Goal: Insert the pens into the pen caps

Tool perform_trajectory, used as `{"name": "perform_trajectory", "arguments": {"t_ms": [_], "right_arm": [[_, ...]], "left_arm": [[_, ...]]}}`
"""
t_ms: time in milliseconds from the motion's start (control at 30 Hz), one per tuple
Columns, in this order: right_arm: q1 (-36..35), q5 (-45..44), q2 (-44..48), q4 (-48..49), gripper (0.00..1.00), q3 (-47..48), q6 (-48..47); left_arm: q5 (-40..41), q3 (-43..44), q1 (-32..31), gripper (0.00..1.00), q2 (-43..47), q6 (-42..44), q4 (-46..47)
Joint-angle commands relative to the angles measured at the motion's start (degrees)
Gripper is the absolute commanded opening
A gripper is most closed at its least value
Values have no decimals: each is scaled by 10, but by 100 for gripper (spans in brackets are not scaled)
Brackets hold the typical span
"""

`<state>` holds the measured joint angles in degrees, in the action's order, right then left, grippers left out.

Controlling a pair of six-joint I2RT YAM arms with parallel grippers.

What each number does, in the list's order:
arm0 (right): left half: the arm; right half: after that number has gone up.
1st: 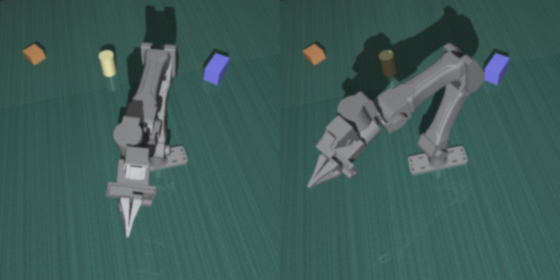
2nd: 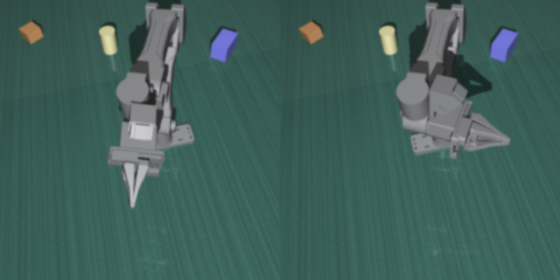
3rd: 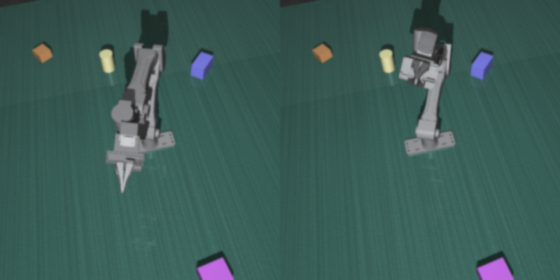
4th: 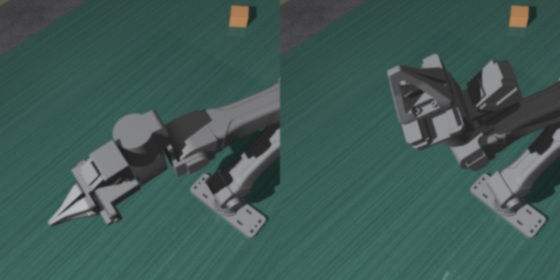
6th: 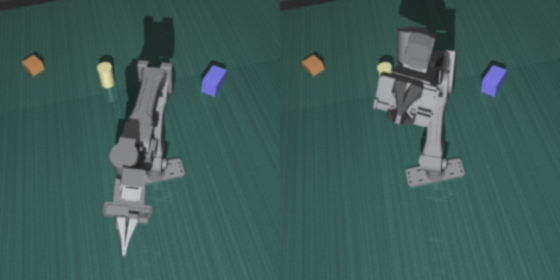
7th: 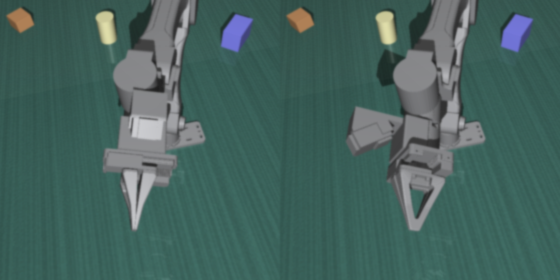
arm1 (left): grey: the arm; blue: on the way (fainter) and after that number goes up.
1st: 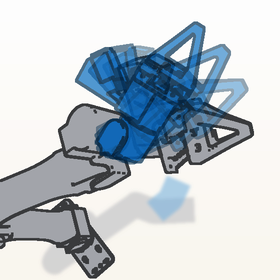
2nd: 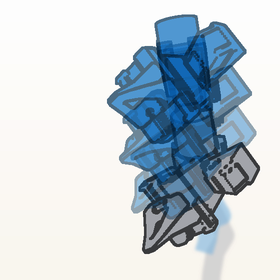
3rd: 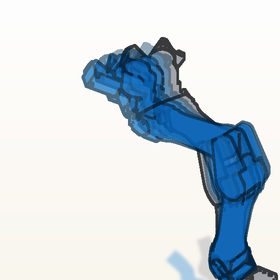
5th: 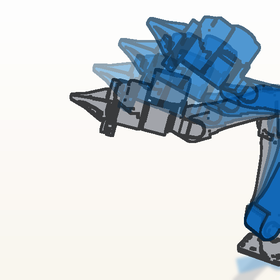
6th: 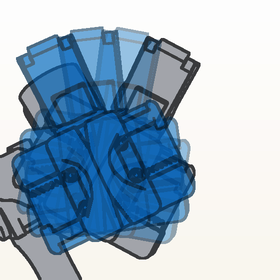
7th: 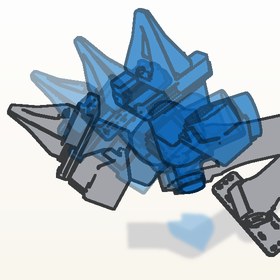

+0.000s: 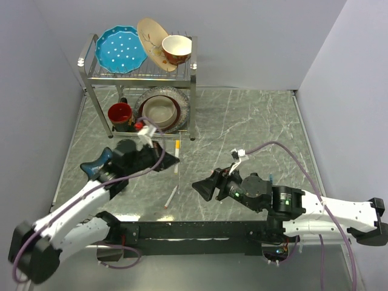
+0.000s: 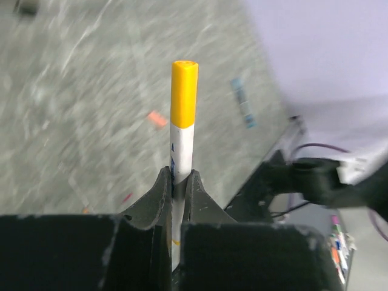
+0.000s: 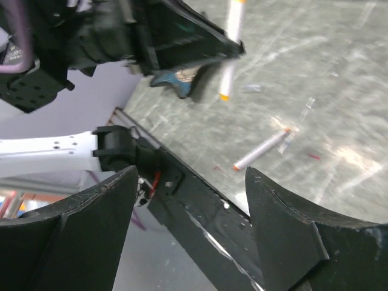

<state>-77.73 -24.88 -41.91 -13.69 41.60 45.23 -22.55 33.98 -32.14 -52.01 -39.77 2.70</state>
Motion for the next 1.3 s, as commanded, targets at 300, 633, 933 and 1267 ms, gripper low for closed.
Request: {"name": "perform_trajectory", "arguments": {"t_ms": [300, 633, 933, 1267], "right_arm": [[0, -120, 52, -187, 77, 1, 84], [0, -90, 99, -197, 76, -20, 78], [0, -65, 117, -185, 75, -43, 77], [0, -9, 104, -165, 73, -25, 62]], "left_arm": [[224, 101, -121, 4, -250, -108, -68], [266, 158, -161, 1, -390, -127, -74], [295, 225, -168, 6, -472, -159, -178], [291, 227, -183, 47, -410, -138, -185]]}}
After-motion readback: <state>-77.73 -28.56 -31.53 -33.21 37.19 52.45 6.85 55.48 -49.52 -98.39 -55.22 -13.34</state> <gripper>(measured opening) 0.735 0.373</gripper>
